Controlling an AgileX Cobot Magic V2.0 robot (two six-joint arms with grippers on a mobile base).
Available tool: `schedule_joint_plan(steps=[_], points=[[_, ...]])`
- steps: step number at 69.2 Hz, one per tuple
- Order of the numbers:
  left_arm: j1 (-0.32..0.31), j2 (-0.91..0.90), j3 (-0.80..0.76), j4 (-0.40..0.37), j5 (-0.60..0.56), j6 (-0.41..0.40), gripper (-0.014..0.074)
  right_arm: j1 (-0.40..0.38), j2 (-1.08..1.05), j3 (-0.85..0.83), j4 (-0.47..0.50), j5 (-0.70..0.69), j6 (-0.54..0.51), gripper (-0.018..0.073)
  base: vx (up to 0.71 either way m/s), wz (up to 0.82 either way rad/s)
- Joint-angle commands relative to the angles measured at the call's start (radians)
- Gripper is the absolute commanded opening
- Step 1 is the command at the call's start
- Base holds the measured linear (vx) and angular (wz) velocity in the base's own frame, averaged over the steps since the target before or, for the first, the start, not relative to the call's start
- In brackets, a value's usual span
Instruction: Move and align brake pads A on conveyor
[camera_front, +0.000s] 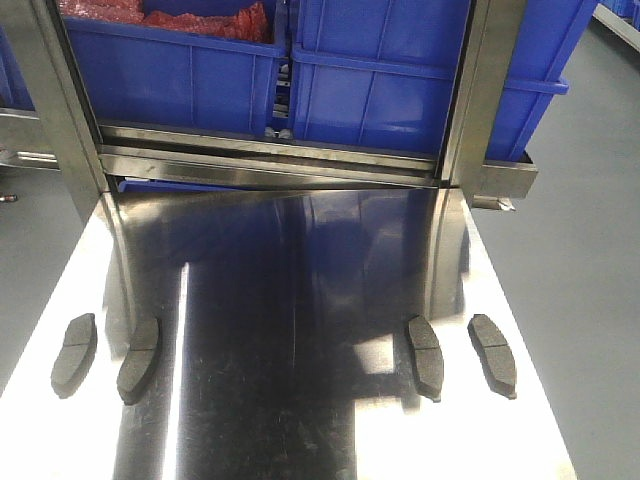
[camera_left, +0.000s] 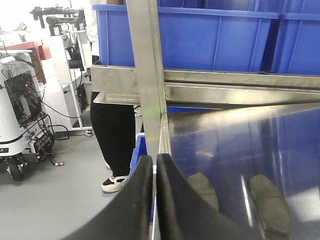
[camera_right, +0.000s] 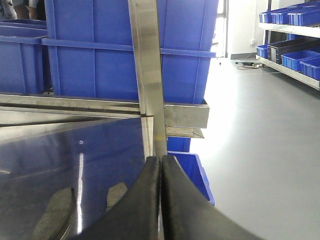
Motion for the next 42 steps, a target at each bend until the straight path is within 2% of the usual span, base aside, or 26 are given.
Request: schedule_joint_plan(steps=[1, 42], points=[[0.001, -0.011, -0.009, -0.007, -0.073, -0.007, -0.0006, -0.006, -0.016, 0.020, -0.004, -0.067, -0.004, -0.0006, 0.00, 0.00], [0.001, -0.011, -0.009, -0.007, -0.073, -0.007, -0.0006, -0.006, -0.016, 0.020, -0.004, -0.067, -0.004, -0.0006, 0.00, 0.00]])
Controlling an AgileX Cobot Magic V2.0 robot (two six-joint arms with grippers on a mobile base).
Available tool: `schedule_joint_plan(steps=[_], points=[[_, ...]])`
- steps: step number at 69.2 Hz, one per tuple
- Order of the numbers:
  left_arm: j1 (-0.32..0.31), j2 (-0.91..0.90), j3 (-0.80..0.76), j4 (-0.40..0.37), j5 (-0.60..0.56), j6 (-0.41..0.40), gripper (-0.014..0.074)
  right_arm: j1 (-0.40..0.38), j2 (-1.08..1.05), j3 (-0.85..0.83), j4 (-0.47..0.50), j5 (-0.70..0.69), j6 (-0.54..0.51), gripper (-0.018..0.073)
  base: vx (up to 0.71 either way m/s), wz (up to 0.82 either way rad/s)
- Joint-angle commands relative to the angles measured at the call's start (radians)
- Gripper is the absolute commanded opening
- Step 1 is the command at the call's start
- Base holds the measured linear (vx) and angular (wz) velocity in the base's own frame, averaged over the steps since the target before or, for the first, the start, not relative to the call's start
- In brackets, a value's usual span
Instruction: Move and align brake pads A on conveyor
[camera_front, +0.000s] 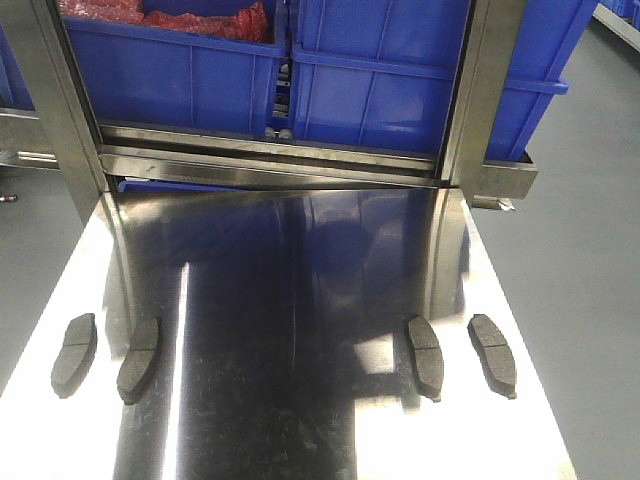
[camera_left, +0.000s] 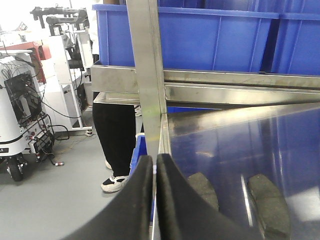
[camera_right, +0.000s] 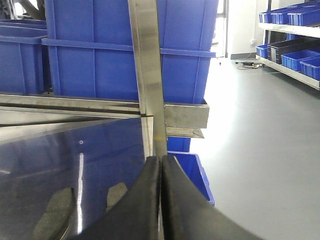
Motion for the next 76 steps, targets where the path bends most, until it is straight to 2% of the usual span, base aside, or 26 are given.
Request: schedule_joint_plan(steps=[1, 38, 47, 53, 65, 69, 76], points=[[0.001, -0.011, -0.009, -0.007, -0.073, -0.007, -0.0006, -0.006, -0.016, 0.020, -0.004, -0.067, -0.004, -0.0006, 0.00, 0.00], [0.001, -0.011, -0.017, -0.007, -0.099, -0.007, -0.0006, -0.006, -0.016, 0.020, -0.004, -0.067, -0.004, -0.0006, 0.00, 0.00], [0.001, -0.001, -0.110, -0.007, -0.113, -0.007, -0.0006, -0.006, -0.016, 0.020, -0.004, -0.067, -0.004, -0.0006, 0.00, 0.00], [0.001, 0.066, -0.243, -0.007, -0.015, -0.007, -0.0006, -0.006, -0.016, 0.020, -0.004, -0.067, -0.004, -0.0006, 0.00, 0.00], [0.001, 0.314, -0.532, -0.007, 0.289, -0.006, -0.0006, -0.006, -0.016, 0.020, -0.004, -0.067, -0.004, -0.0006, 0.00, 0.00], [0.001, 0.379, -0.587, -0.007, 0.331, -0.006, -0.0006, -0.006, -0.016, 0.020, -0.004, -0.067, -0.004, -0.0006, 0.00, 0.00], [0.001, 0.441, -0.625, -0.007, 0.337, -0.006, -0.0006, -0.006, -0.016, 0.020, -0.004, -0.067, -0.004, -0.0006, 0.00, 0.00]])
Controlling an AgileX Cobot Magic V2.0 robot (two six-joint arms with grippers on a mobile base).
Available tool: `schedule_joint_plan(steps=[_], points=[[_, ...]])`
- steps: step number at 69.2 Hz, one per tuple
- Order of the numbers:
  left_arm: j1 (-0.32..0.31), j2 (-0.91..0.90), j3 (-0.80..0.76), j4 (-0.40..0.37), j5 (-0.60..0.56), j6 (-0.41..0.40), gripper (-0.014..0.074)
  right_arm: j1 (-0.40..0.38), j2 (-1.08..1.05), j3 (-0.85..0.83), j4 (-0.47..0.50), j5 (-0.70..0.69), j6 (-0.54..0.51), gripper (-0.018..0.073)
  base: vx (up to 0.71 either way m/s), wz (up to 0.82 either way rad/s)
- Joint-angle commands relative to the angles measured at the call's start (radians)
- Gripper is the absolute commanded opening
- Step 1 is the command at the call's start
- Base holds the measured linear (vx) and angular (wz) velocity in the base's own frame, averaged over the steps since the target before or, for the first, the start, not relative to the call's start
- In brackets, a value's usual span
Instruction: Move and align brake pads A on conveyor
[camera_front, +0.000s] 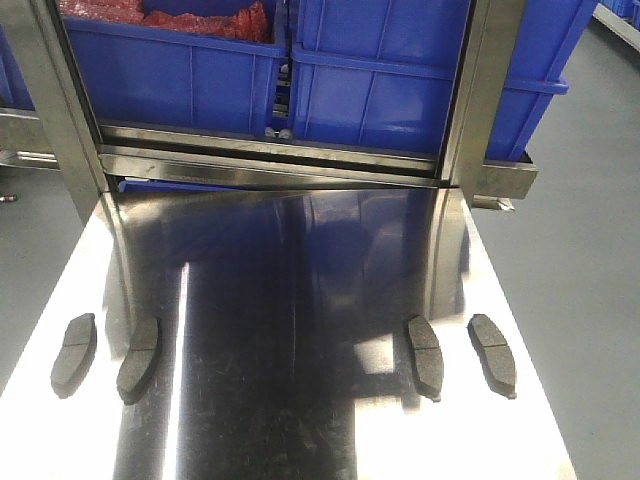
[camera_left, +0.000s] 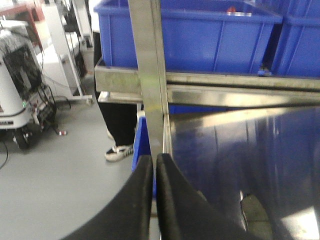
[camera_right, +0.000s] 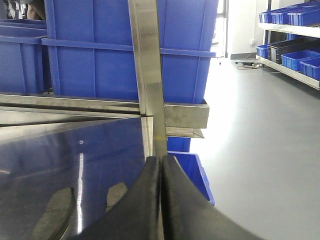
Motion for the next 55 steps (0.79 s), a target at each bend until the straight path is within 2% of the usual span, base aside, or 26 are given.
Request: schedule_joint_plan(steps=[1, 9, 15, 22, 29, 35, 43, 55], points=[[0.001, 0.056, -0.055, -0.007, -0.046, -0.006, -0.0005, -0.006, -0.016, 0.020, -0.004, -0.067, -0.004, -0.0006, 0.00, 0.00], [0.001, 0.055, -0.054, -0.007, -0.057, -0.006, 0.0041, -0.006, -0.016, 0.020, -0.004, -0.067, -0.004, -0.0006, 0.00, 0.00], [0.001, 0.053, -0.054, -0.007, -0.054, -0.006, 0.0140, -0.006, -0.016, 0.020, -0.004, -0.067, -0.004, -0.0006, 0.00, 0.00], [0.001, 0.053, -0.054, -0.007, -0.053, -0.006, 0.0347, -0.006, -0.016, 0.020, -0.004, -0.067, -0.004, -0.0006, 0.00, 0.00], [0.001, 0.053, -0.054, -0.007, -0.050, -0.006, 0.0589, -0.006, -0.016, 0.020, -0.004, -0.067, -0.004, -0.0006, 0.00, 0.00], [0.001, 0.053, -0.054, -0.007, -0.051, -0.006, 0.0729, -0.006, -0.016, 0.020, -0.004, -0.067, -0.004, -0.0006, 0.00, 0.00], [0.001, 0.053, -0.054, -0.007, -0.051, -0.007, 0.0725, -0.006, -0.016, 0.020, -0.004, -0.067, -0.004, -0.0006, 0.00, 0.00], [0.001, 0.053, -0.054, -0.007, -0.054, -0.009, 0.0671, -0.006, -0.016, 0.020, -0.004, -0.067, -0.004, -0.0006, 0.00, 0.00]])
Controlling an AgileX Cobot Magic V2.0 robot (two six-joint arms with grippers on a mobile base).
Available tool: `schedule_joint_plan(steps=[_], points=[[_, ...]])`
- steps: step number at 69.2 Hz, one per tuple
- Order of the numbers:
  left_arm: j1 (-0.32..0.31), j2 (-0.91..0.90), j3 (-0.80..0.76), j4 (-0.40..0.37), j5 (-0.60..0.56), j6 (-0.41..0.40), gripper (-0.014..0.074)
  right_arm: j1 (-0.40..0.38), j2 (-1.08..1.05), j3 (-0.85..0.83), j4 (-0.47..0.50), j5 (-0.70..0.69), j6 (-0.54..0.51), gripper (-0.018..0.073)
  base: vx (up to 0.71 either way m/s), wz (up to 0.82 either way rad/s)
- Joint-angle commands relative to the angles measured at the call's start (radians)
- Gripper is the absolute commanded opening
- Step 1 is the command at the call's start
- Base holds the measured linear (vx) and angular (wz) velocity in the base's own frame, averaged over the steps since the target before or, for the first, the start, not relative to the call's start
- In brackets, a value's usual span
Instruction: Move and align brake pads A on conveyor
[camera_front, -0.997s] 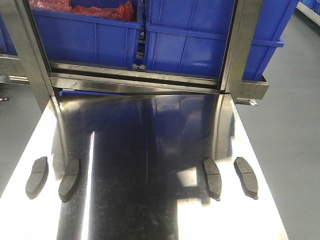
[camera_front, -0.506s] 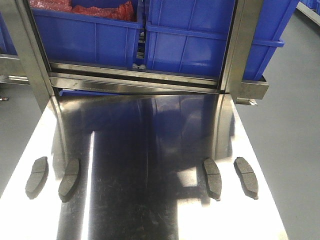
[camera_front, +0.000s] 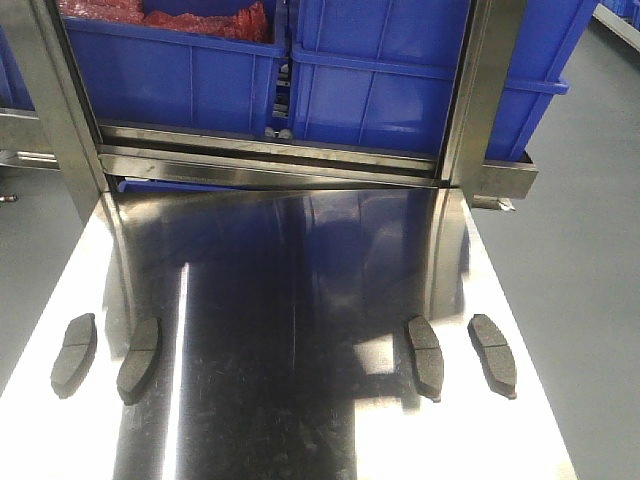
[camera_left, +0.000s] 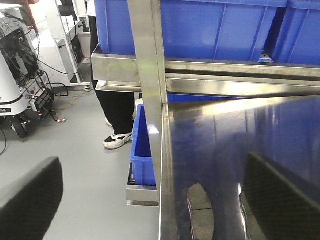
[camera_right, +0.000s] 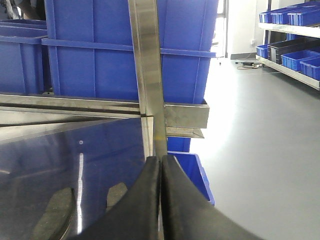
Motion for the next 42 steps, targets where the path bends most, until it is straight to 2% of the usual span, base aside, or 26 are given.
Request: schedule_joint_plan(steps=[1, 6, 13, 20, 31, 35, 42], points=[[0.001, 0.009, -0.034, -0.013, -0.074, -0.010, 0.0667, -0.006, -0.016, 0.020, -0.004, -0.067, -0.004, -0.0006, 0.00, 0.00], [0.001, 0.010, -0.034, -0.055, -0.074, -0.017, 0.0643, -0.006, -0.016, 0.020, -0.004, -0.067, -0.004, -0.0006, 0.00, 0.00], [0.001, 0.039, -0.034, -0.084, -0.066, 0.018, 0.0624, -0.006, -0.016, 0.020, -0.004, -0.067, -0.004, -0.0006, 0.00, 0.00], [-0.001, 0.111, -0.035, -0.174, -0.067, 0.091, 0.0617, -0.006, -0.016, 0.020, -0.004, -0.067, -0.004, -0.0006, 0.00, 0.00], [-0.001, 0.289, -0.035, -0.395, -0.081, 0.245, 0.0617, -0.006, -0.016, 0.020, -0.004, -0.067, -0.004, -0.0006, 0.00, 0.00], [-0.001, 0.359, -0.035, -0.451, -0.087, 0.292, 0.0617, -0.006, -0.016, 0.020, -0.004, -0.067, -0.004, -0.0006, 0.00, 0.00], [-0.018, 0.476, -0.060, -0.467, -0.102, 0.343, 0.0615, -0.006, -0.016, 0.020, -0.004, -0.067, -0.004, -0.0006, 0.00, 0.00]])
